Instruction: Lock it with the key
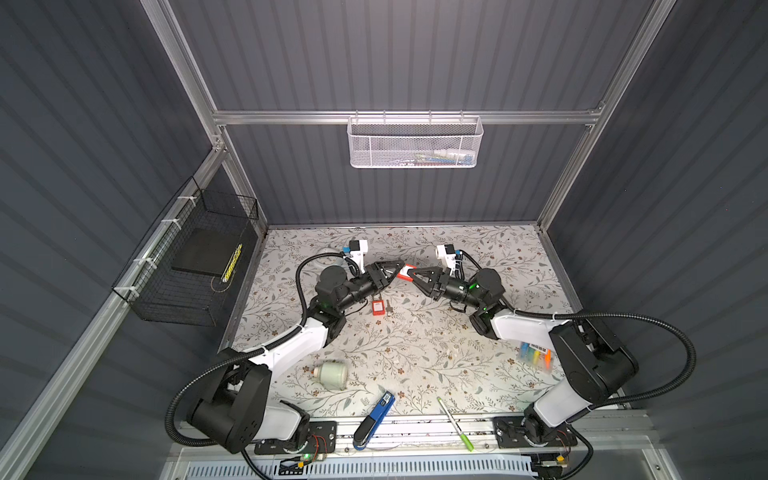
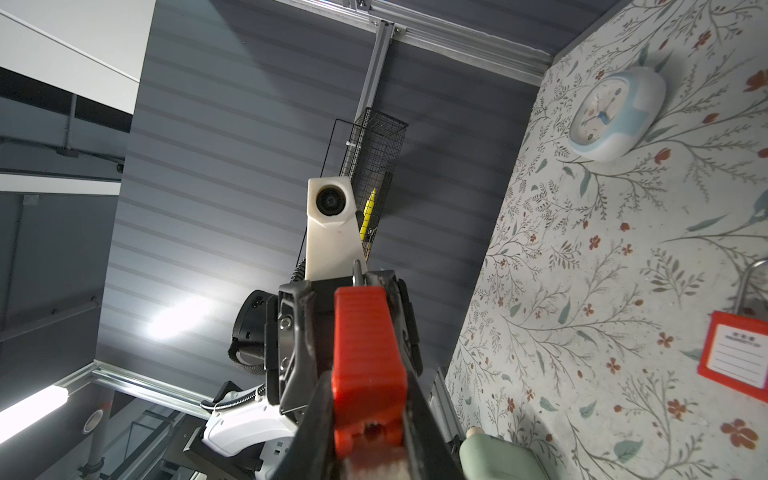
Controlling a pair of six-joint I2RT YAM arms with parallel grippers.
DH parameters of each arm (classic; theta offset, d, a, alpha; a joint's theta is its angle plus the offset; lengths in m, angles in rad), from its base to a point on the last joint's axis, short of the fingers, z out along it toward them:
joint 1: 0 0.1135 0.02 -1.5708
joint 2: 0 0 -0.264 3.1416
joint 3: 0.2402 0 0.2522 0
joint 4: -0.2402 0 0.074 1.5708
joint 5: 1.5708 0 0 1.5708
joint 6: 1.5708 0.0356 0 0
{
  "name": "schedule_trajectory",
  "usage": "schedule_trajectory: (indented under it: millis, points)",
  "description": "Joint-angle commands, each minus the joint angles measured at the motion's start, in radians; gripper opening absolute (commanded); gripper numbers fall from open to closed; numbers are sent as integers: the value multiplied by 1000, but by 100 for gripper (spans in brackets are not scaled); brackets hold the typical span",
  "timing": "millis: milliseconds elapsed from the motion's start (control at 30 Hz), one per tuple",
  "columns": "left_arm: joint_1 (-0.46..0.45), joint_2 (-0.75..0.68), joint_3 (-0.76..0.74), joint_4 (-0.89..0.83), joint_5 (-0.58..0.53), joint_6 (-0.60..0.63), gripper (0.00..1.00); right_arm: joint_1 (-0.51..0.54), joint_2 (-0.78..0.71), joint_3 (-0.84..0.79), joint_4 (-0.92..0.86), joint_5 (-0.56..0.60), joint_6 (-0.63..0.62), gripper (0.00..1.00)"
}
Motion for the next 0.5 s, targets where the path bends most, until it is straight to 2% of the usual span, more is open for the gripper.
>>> schedule_trajectory:
  millis: [0,133,267,367,467]
  points:
    - [-3,22,27,34,32,1,41,4,-3,17,37,-1,-3,2]
    - [-6,29,27,39,33,-2,41,7,8,34,36,-10,1,2]
    - [-6,29,31,38,36,-1,34,14,16,36,34,-11,1,2]
    - [-6,31,29,39,38,-1,25,16,18,33,34,-11,0,2]
    - [-6,30,30,44,42,-2,6,16,16,29,32,-10,-4,4]
